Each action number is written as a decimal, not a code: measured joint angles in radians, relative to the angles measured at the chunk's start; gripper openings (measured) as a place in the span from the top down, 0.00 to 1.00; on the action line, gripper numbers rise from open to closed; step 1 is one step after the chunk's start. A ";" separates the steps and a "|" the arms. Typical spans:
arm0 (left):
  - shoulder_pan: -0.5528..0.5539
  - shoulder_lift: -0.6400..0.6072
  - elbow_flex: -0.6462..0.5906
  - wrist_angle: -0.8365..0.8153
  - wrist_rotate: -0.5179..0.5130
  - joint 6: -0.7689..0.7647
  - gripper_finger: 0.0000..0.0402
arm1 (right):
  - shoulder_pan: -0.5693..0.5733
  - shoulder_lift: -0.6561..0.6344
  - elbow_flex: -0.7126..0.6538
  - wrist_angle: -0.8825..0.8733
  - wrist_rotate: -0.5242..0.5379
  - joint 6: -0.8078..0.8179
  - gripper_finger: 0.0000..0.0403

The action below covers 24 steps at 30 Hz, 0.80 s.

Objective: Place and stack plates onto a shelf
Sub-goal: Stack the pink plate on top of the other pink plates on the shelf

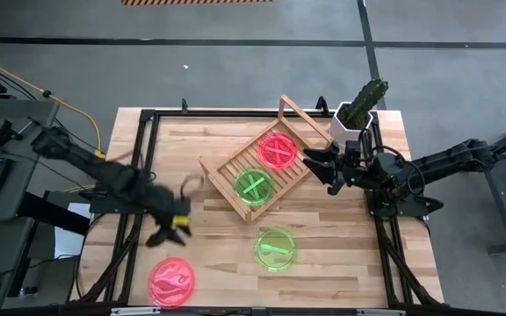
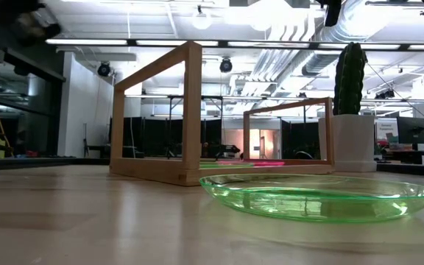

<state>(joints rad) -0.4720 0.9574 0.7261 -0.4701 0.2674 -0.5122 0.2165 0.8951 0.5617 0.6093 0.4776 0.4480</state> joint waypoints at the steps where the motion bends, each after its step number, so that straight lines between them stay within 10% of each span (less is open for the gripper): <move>1: -0.047 0.033 0.000 -0.002 -0.015 0.016 0.59 | 0.000 0.000 0.000 0.000 0.006 0.000 0.48; 11: -0.272 0.378 0.000 0.017 -0.247 0.218 0.59 | 0.000 0.000 0.000 -0.002 0.029 0.000 0.48; 24: -0.277 0.570 0.002 0.098 -0.144 0.235 0.59 | 0.000 0.000 0.000 -0.067 0.028 0.050 0.48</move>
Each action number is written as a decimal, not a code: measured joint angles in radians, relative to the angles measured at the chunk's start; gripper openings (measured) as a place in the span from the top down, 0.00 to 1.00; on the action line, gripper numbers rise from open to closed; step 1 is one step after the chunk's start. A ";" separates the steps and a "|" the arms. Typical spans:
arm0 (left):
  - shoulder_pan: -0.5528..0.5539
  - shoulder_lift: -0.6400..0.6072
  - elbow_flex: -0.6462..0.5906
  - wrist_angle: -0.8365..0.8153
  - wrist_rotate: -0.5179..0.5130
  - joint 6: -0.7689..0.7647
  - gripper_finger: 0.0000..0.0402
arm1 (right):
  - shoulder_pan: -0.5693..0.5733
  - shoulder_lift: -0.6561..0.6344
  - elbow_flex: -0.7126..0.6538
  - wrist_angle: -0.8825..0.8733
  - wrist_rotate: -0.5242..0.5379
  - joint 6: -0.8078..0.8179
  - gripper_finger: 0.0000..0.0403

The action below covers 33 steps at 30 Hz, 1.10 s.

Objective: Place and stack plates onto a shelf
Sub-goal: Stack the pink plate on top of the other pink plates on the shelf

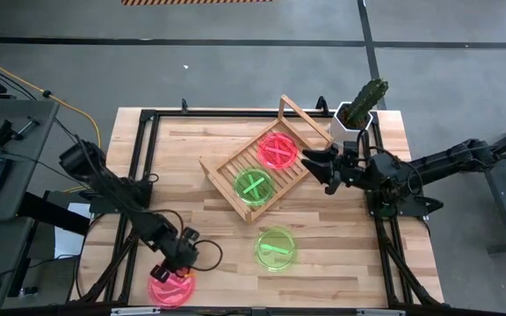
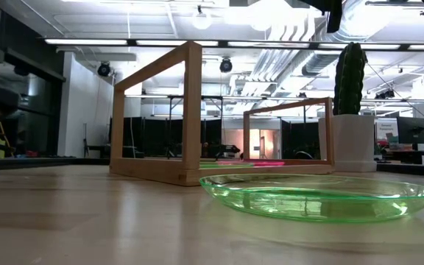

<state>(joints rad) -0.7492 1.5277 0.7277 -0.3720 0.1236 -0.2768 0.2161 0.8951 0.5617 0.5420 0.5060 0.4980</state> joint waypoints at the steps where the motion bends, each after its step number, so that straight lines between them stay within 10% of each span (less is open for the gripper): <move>1: 0.000 0.006 0.000 0.003 -0.003 -0.001 0.59 | 0.000 0.000 0.000 0.000 0.000 0.000 0.48; 20: 0.011 0.047 -0.025 0.042 0.021 0.018 0.62 | 0.000 0.000 0.000 -0.008 -0.010 0.000 0.48; 33: 0.120 0.007 -0.031 -0.015 0.050 -0.034 0.98 | 0.000 0.000 0.000 -0.034 -0.012 0.000 0.48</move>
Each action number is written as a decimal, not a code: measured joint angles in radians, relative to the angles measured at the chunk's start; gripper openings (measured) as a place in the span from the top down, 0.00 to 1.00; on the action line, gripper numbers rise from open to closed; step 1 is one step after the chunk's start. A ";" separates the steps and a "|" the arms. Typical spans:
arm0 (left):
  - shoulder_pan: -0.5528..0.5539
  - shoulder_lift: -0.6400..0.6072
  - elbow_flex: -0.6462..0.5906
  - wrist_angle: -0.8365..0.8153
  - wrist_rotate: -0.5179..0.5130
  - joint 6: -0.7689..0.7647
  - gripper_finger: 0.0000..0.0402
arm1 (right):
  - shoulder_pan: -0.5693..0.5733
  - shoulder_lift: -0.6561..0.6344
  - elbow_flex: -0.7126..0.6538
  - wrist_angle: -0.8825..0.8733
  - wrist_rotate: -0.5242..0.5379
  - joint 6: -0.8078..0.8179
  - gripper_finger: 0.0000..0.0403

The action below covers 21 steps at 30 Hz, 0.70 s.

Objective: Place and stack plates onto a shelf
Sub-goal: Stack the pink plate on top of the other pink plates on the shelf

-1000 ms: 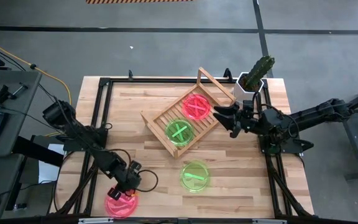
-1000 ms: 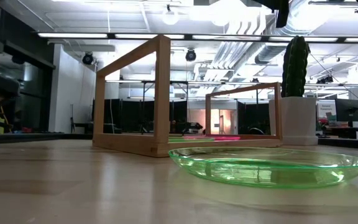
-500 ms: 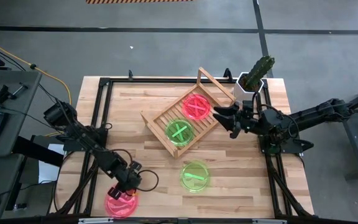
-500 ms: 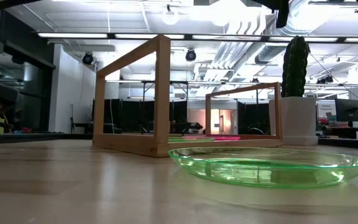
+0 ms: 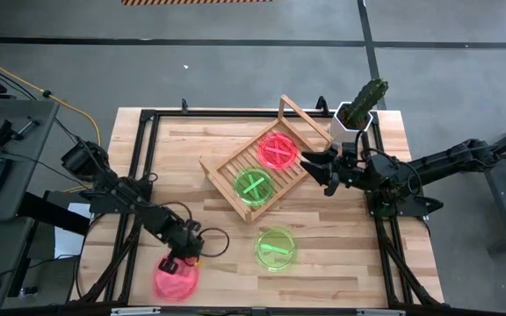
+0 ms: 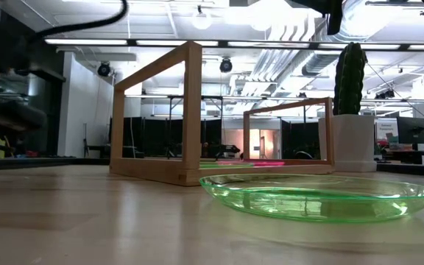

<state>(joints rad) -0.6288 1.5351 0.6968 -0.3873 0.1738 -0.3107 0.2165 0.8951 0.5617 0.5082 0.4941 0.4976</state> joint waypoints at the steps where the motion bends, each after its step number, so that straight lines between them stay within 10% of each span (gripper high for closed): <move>1: 0.018 -0.014 0.000 -0.020 -0.001 0.009 0.99 | 0.000 0.000 0.000 -0.004 0.000 0.000 0.48; 21: 0.345 -0.414 0.002 -0.285 -0.028 0.076 1.00 | 0.000 0.000 0.000 -0.028 -0.032 -0.001 0.48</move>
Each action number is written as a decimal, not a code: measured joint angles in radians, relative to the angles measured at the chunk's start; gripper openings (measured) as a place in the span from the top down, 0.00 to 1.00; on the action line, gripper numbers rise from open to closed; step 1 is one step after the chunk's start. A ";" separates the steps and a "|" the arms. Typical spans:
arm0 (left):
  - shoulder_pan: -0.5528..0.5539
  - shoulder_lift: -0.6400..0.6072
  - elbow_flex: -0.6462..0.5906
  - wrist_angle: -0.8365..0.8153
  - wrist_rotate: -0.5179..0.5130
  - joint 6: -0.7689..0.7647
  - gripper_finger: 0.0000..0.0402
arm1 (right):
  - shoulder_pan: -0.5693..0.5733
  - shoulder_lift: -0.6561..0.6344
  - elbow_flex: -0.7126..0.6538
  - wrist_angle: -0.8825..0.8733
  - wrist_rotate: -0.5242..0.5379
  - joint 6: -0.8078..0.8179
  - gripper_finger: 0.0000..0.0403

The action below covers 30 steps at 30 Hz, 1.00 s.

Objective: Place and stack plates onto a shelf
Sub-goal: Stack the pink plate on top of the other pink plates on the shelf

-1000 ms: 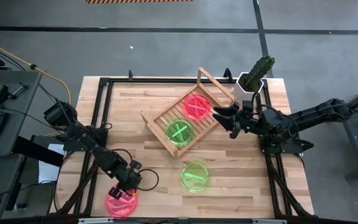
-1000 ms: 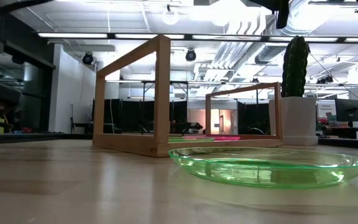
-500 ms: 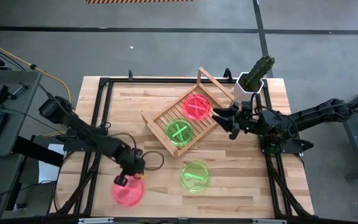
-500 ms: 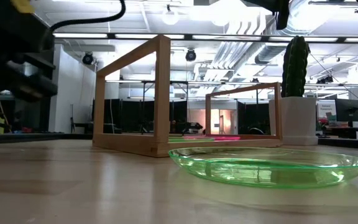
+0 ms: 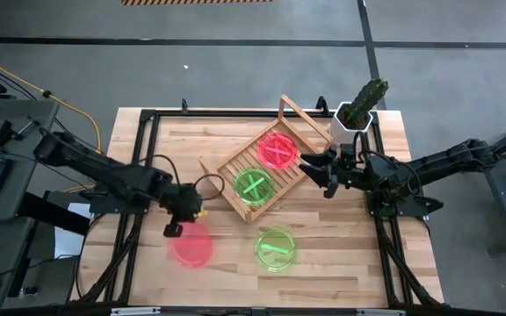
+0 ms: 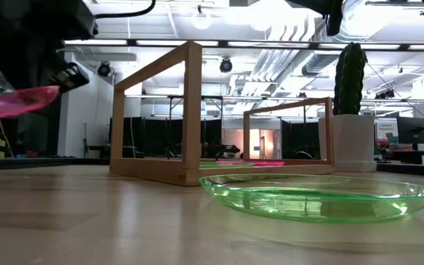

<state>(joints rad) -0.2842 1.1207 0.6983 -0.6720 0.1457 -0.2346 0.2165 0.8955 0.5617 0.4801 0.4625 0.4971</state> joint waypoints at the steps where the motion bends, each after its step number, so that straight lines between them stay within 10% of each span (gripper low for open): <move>1: 0.010 -0.007 0.000 0.000 0.002 -0.009 1.00 | 0.000 0.000 0.000 0.000 0.000 0.000 0.48; 18: 0.142 -0.021 0.447 -0.086 0.187 -0.217 1.00 | 0.000 0.000 0.000 0.002 0.000 0.000 0.48; 30: 0.469 0.195 0.769 -0.088 0.320 -0.163 1.00 | 0.000 0.000 0.000 0.003 -0.002 0.000 0.48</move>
<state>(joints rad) 0.1848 1.3155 1.4676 -0.7603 0.4656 -0.3978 0.2165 0.8953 0.5617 0.4828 0.4603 0.4973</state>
